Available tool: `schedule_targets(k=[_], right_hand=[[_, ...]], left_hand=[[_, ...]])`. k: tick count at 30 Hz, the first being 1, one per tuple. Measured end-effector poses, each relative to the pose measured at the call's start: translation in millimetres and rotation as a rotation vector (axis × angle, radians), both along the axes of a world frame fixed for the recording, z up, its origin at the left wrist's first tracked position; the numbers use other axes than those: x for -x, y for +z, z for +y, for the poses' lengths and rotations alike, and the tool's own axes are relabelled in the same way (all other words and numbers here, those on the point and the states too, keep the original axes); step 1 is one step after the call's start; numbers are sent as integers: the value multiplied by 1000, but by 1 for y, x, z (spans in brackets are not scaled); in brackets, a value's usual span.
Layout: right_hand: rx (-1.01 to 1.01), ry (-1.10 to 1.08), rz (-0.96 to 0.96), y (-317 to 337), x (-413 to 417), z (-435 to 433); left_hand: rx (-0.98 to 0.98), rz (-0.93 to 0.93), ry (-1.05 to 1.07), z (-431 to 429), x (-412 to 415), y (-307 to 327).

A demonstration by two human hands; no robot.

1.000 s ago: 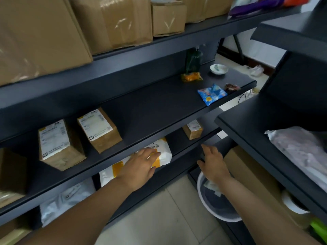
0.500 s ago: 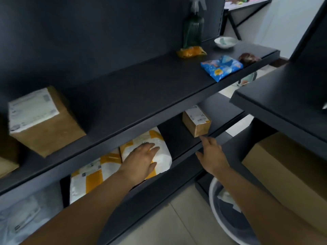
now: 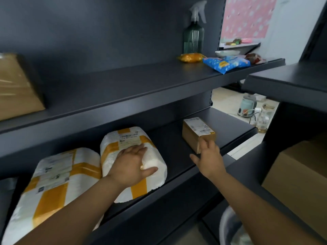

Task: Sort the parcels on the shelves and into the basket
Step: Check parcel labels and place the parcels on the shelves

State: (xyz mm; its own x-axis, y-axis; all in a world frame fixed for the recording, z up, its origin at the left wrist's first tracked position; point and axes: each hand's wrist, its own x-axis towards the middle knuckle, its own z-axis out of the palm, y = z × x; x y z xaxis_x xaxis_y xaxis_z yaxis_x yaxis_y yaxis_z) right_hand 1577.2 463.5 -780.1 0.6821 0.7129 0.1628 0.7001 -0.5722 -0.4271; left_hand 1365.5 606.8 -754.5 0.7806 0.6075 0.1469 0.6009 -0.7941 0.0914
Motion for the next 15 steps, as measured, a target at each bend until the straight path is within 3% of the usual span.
schedule_targets(k=[6,12,15], right_hand=[[52,-107,-61,8,-38,22],[23,-123,139,-3,-72,48],[-33,-123,122,-11,-73,54]], left_hand=[[142,-160,22,1,-1,5],[199,-171,62,3,-2,2],[217,-164,75,4,-3,1]])
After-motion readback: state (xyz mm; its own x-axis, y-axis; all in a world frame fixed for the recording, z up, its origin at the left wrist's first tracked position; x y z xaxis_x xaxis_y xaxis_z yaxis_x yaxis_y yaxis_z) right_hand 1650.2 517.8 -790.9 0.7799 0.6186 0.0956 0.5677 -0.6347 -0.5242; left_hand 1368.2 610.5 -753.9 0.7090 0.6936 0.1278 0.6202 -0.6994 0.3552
